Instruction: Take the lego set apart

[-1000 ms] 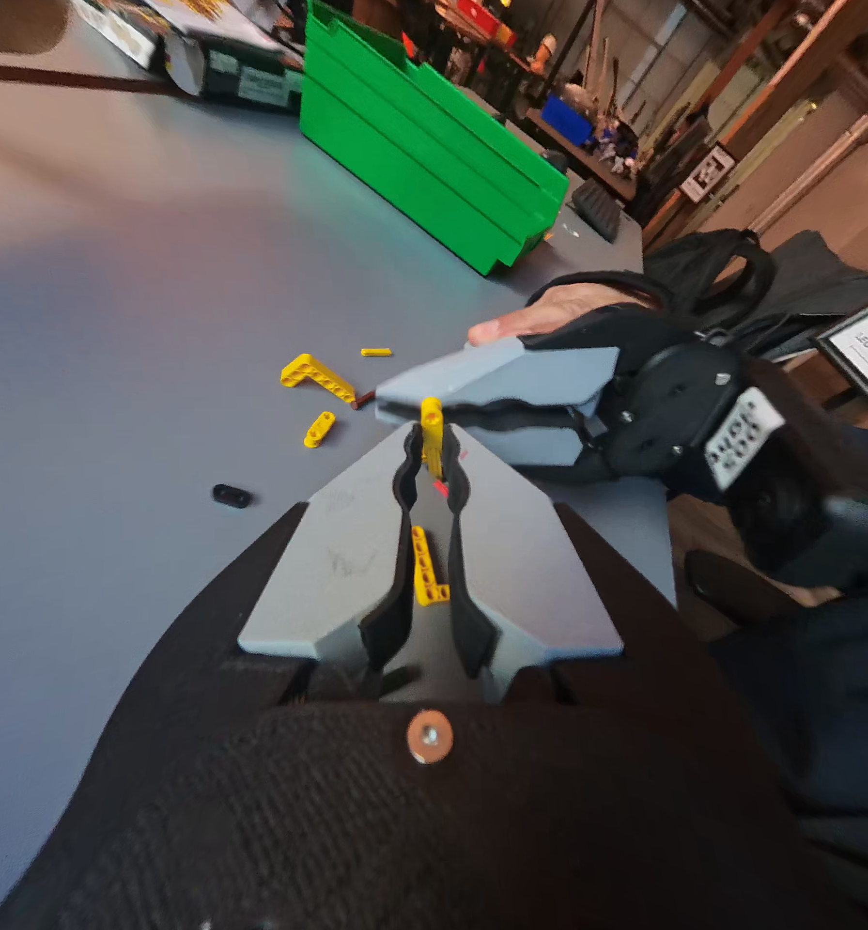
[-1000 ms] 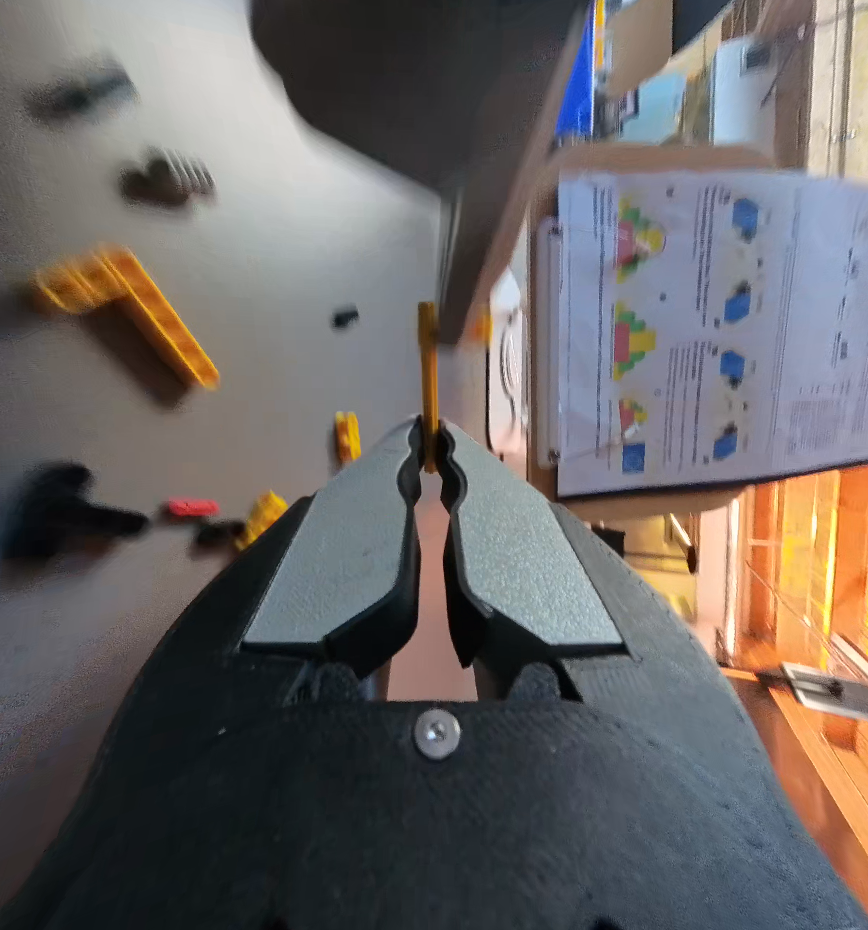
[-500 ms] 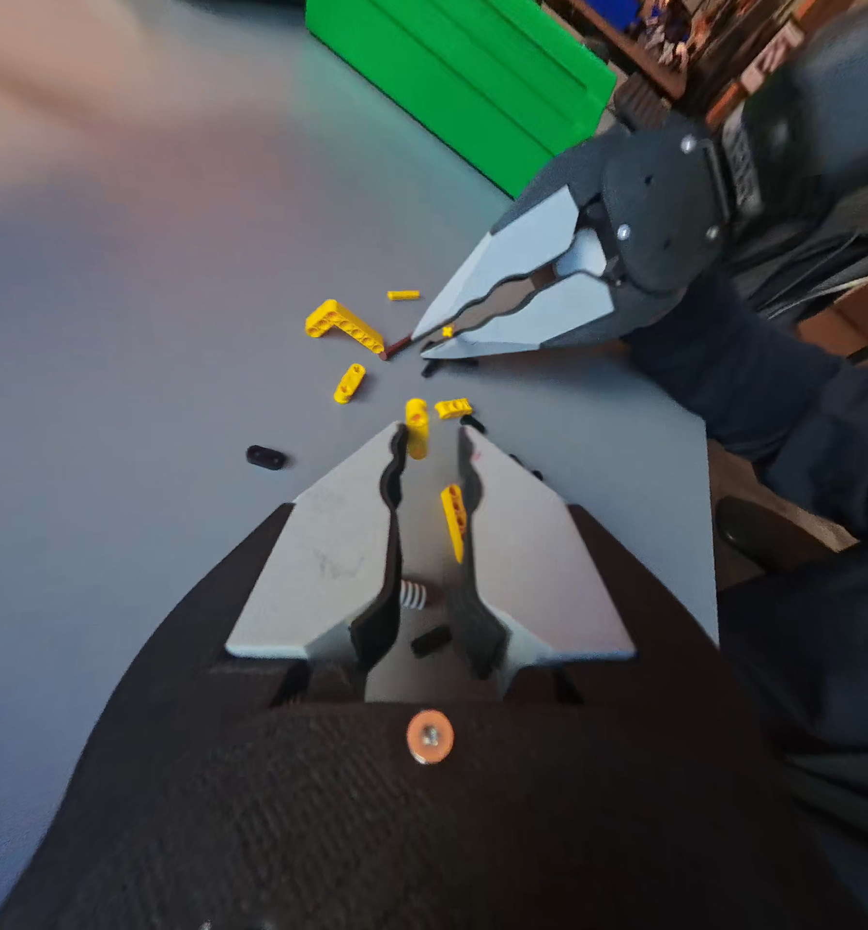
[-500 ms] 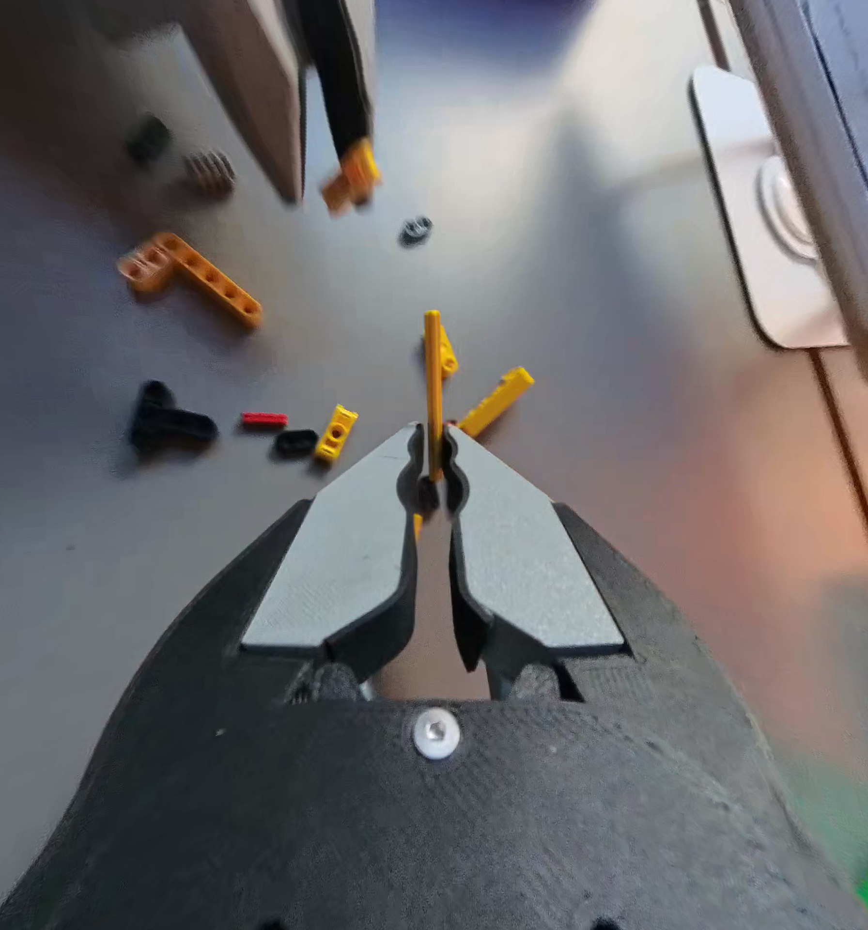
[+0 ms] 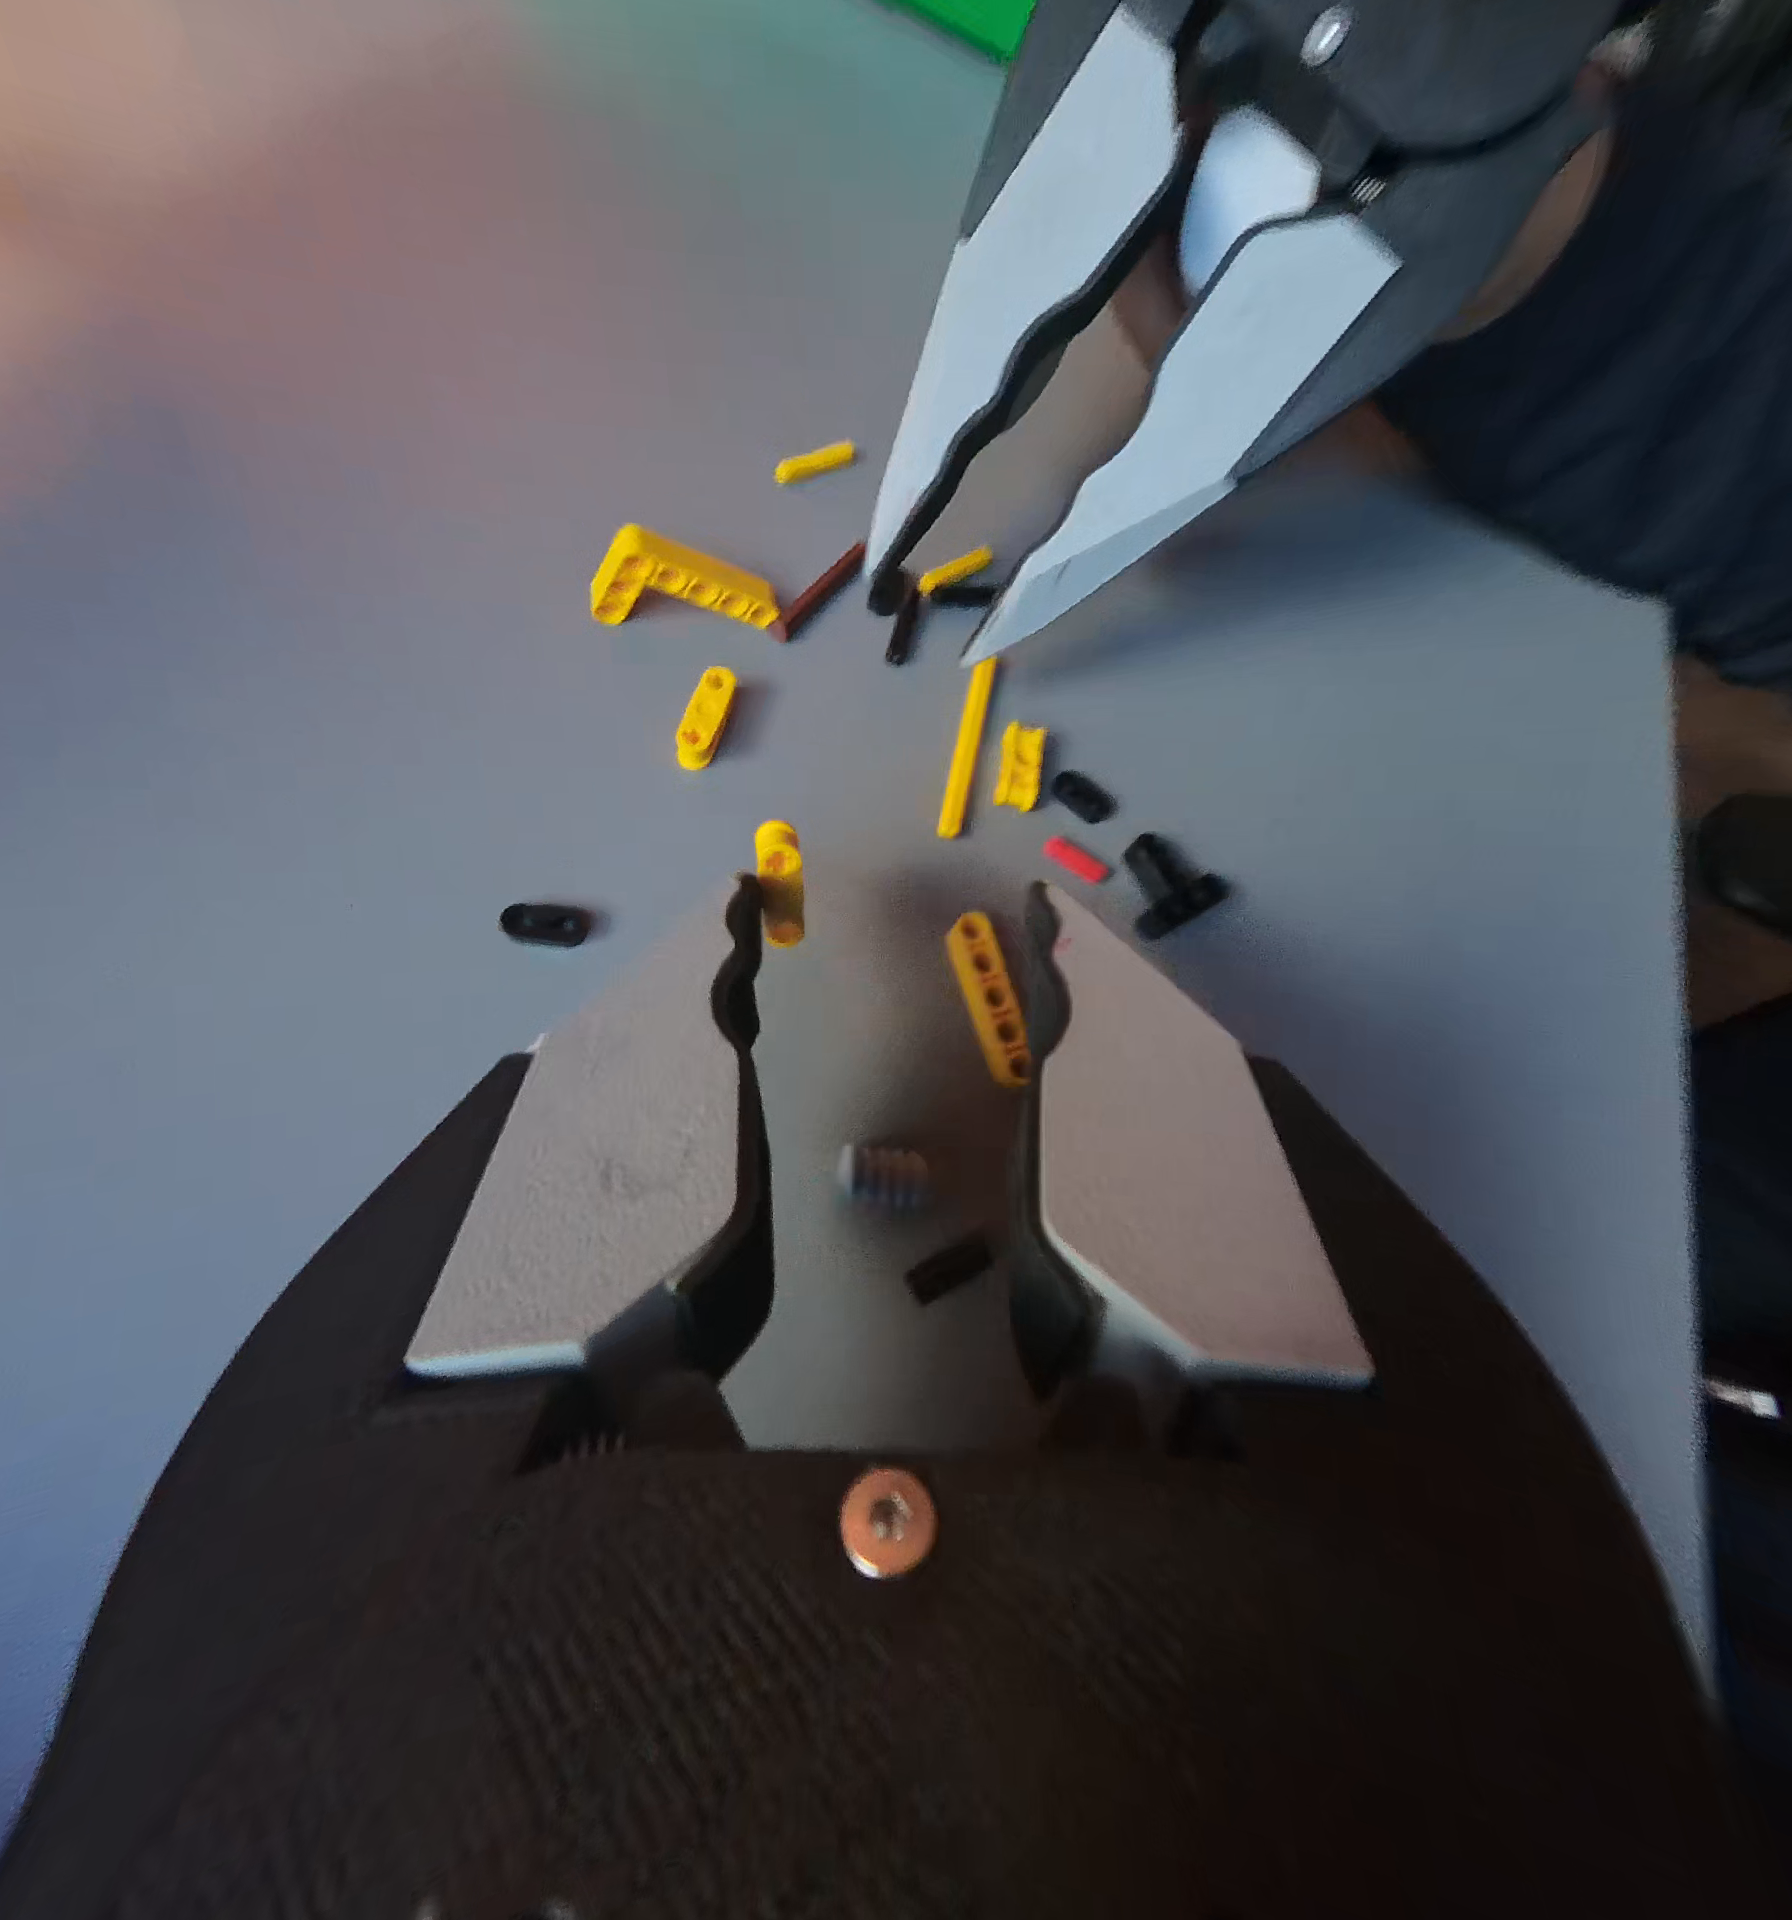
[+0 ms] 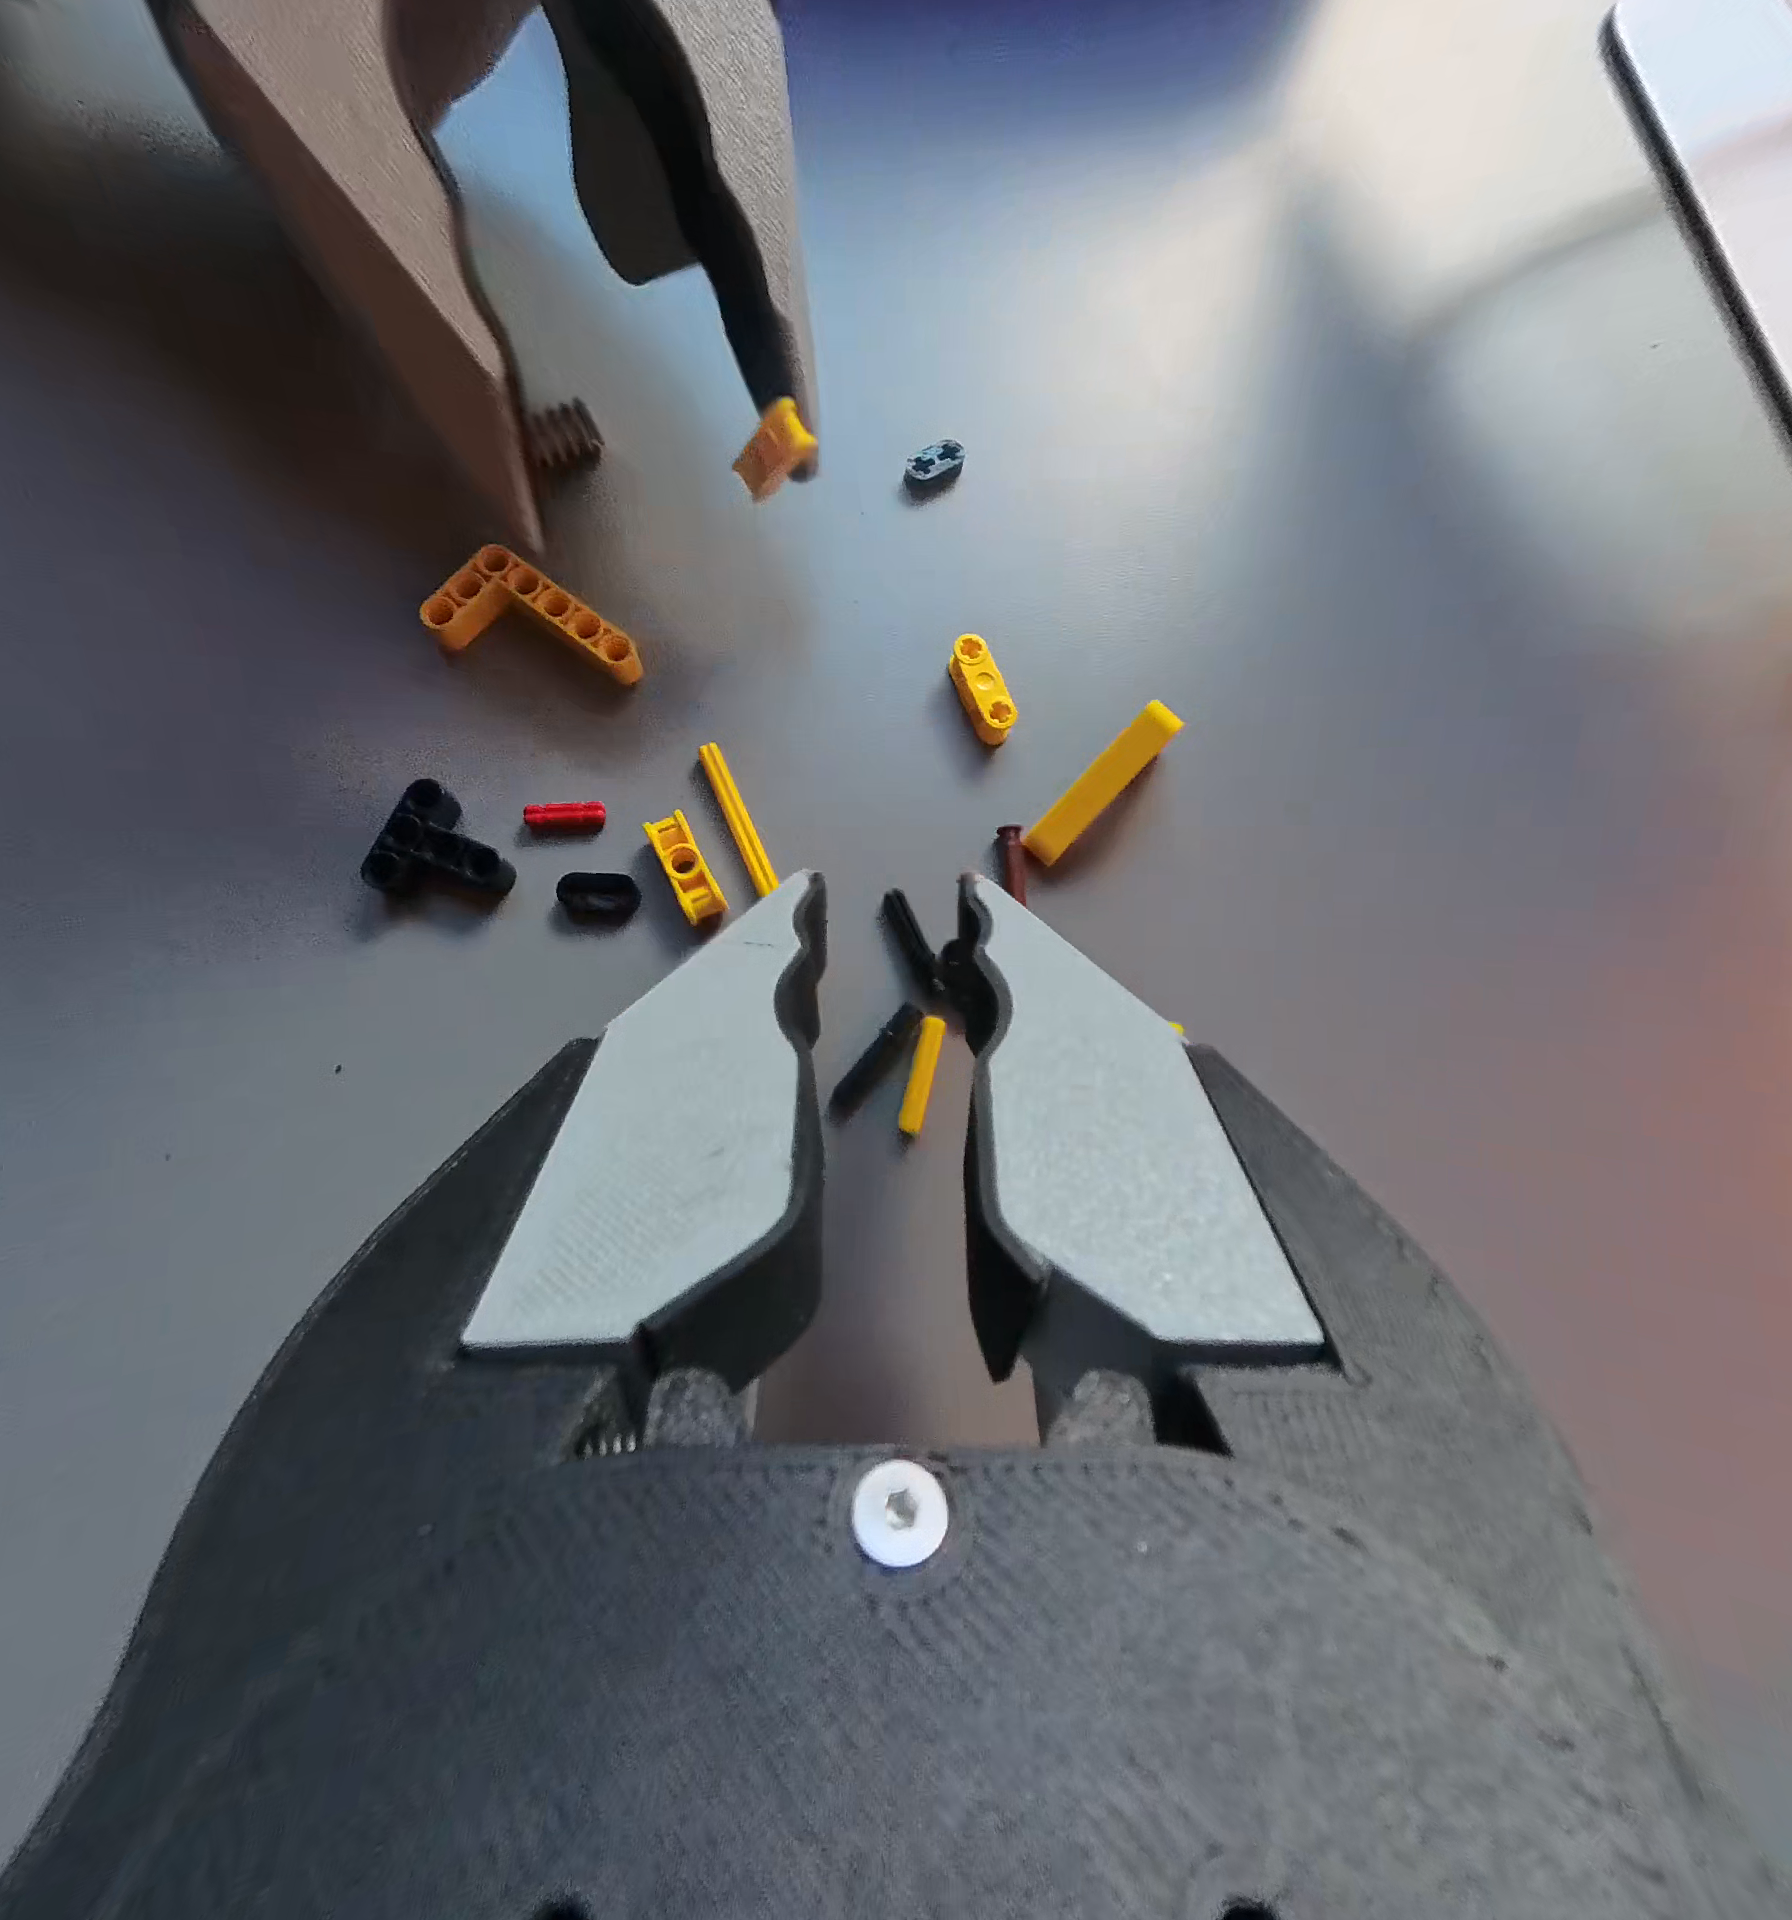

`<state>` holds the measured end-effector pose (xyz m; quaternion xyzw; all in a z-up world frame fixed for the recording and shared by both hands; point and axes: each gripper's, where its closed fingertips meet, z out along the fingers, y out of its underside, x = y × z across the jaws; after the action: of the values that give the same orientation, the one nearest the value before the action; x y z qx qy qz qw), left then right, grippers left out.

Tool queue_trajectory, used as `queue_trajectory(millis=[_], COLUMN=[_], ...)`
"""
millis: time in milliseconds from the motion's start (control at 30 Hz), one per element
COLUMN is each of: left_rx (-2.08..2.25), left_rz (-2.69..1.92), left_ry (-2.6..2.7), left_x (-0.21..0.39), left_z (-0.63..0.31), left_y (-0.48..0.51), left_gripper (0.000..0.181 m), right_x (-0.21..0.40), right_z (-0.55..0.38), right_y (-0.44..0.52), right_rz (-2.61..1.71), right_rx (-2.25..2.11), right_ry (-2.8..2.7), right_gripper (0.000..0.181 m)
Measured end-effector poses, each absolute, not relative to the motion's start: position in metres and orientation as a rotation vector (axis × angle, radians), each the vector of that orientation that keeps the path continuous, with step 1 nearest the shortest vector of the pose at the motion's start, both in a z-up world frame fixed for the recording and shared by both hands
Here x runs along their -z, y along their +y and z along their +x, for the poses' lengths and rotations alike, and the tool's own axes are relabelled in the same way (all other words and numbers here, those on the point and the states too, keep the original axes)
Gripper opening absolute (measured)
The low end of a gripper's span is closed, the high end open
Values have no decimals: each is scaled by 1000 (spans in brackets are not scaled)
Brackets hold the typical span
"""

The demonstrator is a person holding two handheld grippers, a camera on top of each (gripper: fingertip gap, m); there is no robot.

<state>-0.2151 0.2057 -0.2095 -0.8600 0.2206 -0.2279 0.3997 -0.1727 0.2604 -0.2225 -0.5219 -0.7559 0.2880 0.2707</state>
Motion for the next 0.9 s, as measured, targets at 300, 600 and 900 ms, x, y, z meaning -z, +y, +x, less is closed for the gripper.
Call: queue_trajectory(millis=[300, 600, 900], left_rx=[701, 701, 623], left_rz=[-2125, -2093, -2124], left_ry=[679, 688, 636], left_x=[202, 198, 195], left_z=[-188, -175, -208], left_y=[194, 194, 195], left_gripper=[52, 67, 61], right_x=[179, 204, 198], right_z=[-181, -206, -173], right_y=[220, 215, 243], right_rz=[-1324, -1506, -1417], right_rx=[-1233, -1155, -965], right_ry=[-1949, -1903, -1970], right_gripper=[20, 12, 22])
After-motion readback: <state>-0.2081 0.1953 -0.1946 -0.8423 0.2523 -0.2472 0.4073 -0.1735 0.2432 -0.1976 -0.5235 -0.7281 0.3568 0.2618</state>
